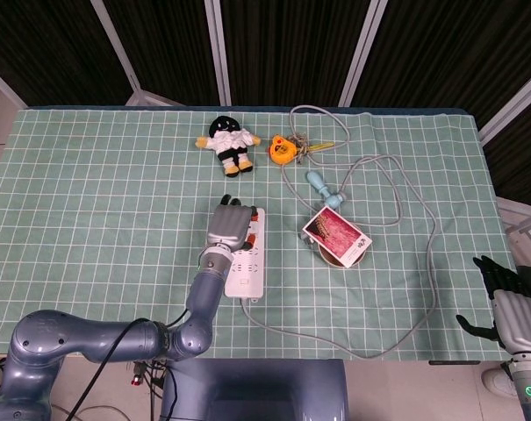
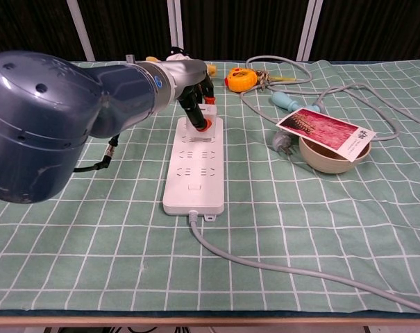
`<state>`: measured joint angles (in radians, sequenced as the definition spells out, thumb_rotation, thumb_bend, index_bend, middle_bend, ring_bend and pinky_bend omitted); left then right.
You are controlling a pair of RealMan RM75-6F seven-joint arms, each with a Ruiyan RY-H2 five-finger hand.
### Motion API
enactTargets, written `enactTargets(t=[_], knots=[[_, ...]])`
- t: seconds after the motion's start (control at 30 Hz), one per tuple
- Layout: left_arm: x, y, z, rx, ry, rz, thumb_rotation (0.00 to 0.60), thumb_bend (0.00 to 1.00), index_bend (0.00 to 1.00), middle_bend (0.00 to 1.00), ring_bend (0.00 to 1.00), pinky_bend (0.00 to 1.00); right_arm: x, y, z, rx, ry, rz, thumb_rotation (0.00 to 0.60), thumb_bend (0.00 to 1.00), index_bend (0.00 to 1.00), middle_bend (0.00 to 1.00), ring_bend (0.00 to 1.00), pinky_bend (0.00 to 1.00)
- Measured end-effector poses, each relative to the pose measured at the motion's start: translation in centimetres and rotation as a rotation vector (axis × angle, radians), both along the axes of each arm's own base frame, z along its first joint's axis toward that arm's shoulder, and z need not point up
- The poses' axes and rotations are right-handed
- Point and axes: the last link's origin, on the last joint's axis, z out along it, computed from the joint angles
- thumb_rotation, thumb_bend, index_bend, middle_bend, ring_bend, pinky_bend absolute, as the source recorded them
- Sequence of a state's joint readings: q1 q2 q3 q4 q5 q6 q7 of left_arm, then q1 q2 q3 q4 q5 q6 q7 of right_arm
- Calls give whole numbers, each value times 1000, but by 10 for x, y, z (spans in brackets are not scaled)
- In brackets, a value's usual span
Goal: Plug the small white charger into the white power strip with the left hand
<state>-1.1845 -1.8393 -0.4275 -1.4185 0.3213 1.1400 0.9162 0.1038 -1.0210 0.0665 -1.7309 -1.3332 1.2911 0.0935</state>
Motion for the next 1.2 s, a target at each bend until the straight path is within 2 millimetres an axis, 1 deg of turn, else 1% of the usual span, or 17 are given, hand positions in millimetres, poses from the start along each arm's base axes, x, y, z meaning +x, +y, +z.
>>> enactTargets(t=[0.27, 0.8, 1.2], knots=[[-1, 2, 1, 2, 5, -3, 600, 469, 661, 672, 189, 109, 0, 0, 0, 0, -2, 0, 600, 304, 0, 0, 0, 0], [-2, -1, -7, -10, 12, -14, 600, 469, 662, 674, 189, 110, 0, 0, 0, -2, -6, -1, 600, 303, 0, 0, 0, 0], [-13, -3, -10, -18, 17, -6, 600, 471, 671, 682, 189, 110, 1, 0, 0, -4, -11, -1, 600, 304, 0, 0, 0, 0]])
